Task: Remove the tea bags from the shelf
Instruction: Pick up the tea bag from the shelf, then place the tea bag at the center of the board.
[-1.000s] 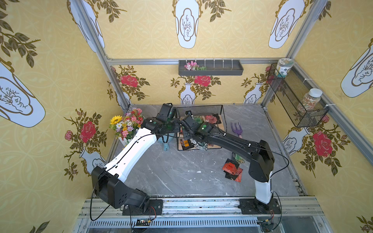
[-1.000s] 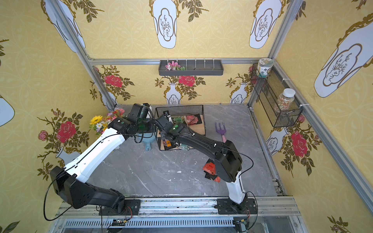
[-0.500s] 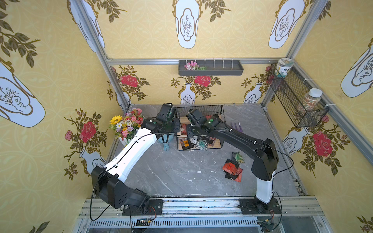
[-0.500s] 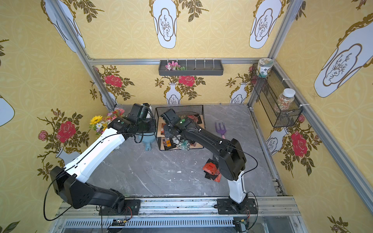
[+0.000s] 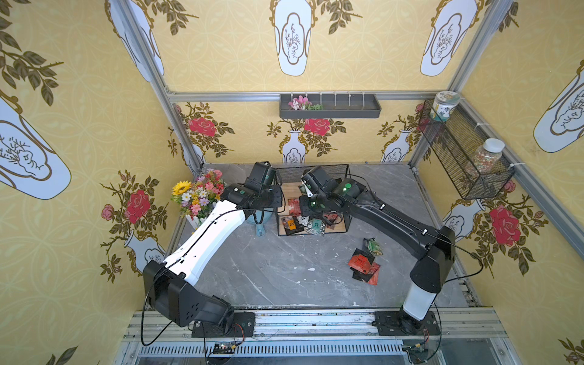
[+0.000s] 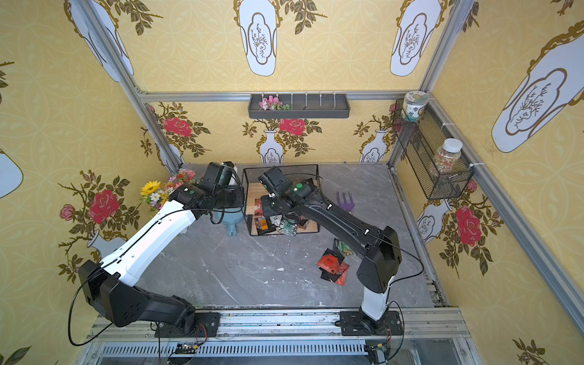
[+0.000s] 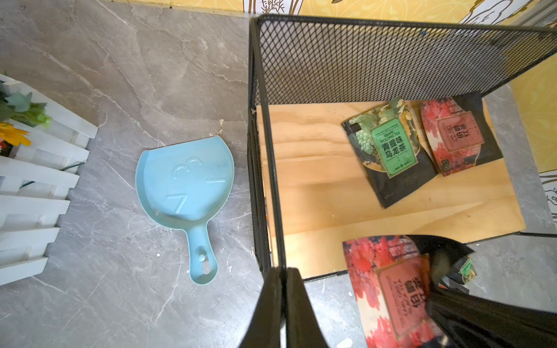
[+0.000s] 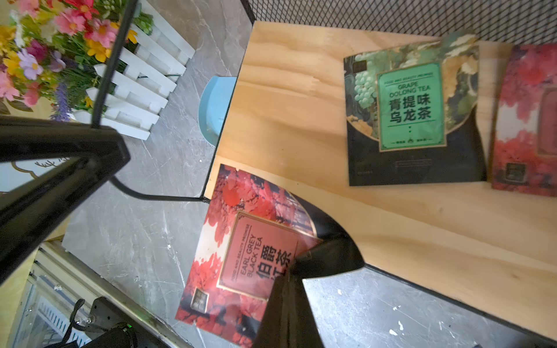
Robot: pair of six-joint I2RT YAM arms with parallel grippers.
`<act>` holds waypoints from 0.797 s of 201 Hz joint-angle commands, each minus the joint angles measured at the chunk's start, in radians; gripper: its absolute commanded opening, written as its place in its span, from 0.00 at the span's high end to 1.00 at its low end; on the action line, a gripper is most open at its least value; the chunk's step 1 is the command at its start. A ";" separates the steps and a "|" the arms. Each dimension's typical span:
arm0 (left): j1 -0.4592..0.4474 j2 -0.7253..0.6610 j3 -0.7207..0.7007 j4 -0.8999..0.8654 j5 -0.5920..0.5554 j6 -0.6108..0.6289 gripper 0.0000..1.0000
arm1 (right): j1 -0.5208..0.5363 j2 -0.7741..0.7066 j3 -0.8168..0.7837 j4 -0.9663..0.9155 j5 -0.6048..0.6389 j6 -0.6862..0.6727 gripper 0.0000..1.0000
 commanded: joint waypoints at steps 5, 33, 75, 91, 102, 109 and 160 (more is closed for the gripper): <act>0.000 0.008 0.005 -0.024 0.006 0.023 1.00 | -0.001 -0.049 -0.019 -0.022 0.016 0.017 1.00; 0.000 0.011 0.006 -0.025 0.007 0.021 1.00 | -0.005 -0.123 -0.059 -0.030 0.048 0.021 1.00; 0.000 0.011 0.003 -0.022 0.006 0.021 1.00 | -0.004 -0.222 -0.138 -0.075 0.093 0.026 1.00; 0.001 0.010 0.003 -0.023 0.008 0.021 1.00 | 0.002 -0.264 -0.205 -0.095 0.112 0.047 1.00; 0.000 0.010 0.003 -0.023 0.006 0.021 1.00 | 0.009 -0.294 -0.252 -0.120 0.136 0.074 1.00; 0.001 0.009 0.003 -0.023 0.006 0.021 1.00 | 0.013 -0.312 -0.285 -0.140 0.157 0.101 1.00; 0.000 0.010 -0.003 -0.019 0.008 0.020 1.00 | 0.009 -0.427 -0.546 -0.258 0.257 0.361 1.00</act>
